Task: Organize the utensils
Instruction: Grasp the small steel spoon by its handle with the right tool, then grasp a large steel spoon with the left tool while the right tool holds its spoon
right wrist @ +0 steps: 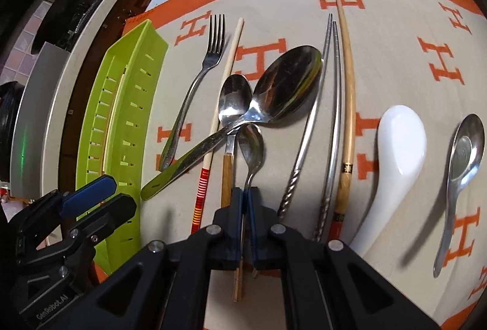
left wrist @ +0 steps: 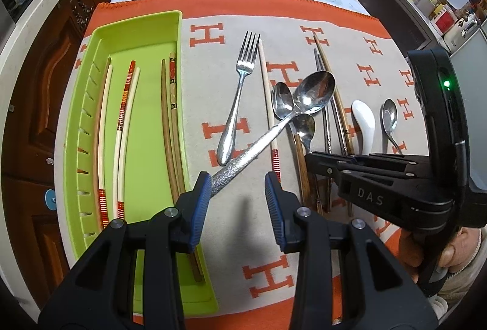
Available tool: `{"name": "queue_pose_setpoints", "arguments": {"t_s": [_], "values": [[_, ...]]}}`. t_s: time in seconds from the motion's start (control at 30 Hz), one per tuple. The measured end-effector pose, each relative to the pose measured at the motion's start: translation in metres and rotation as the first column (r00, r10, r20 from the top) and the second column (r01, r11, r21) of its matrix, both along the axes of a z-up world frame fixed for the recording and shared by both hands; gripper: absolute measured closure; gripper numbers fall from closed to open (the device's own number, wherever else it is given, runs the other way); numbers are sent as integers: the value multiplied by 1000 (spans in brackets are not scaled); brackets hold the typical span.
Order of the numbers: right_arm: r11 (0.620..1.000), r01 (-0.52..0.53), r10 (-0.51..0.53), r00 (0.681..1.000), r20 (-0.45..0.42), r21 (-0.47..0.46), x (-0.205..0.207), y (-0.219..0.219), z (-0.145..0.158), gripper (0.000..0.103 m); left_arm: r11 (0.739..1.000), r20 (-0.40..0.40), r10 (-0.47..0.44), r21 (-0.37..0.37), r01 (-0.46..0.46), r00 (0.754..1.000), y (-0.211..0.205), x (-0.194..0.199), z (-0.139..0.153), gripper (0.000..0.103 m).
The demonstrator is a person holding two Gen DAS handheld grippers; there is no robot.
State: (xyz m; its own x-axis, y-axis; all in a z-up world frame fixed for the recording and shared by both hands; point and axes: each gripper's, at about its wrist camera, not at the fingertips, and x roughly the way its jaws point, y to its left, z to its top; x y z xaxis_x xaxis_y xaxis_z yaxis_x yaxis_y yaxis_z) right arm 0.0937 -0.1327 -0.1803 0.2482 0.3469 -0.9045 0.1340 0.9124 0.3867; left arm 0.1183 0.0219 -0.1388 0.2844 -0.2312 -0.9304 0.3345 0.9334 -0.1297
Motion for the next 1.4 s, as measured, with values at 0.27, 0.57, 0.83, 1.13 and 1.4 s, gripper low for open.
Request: {"name": "queue_pose_setpoints", "arguments": {"t_s": [0.27, 0.57, 0.83, 1.13, 1.4], "values": [[994, 64, -65, 998, 9, 86, -18, -30, 7, 101, 1000, 23, -9, 1, 9, 1000, 0, 0, 9, 70], [985, 111, -123, 989, 87, 129, -25, -59, 33, 101, 997, 33, -79, 22, 78, 996, -21, 19, 8, 70], [980, 116, -130, 989, 76, 163, -24, -69, 30, 101, 942, -1, -321, 100, 320, 947, -66, 22, -18, 82], [975, 118, -133, 989, 68, 187, -22, -78, 23, 101, 904, -82, -386, 162, 395, 919, -79, 40, -45, 86], [978, 113, -129, 988, 86, 175, -21, -81, 23, 101, 862, -54, -409, 306, 405, 911, -105, 36, -52, 86]]}}
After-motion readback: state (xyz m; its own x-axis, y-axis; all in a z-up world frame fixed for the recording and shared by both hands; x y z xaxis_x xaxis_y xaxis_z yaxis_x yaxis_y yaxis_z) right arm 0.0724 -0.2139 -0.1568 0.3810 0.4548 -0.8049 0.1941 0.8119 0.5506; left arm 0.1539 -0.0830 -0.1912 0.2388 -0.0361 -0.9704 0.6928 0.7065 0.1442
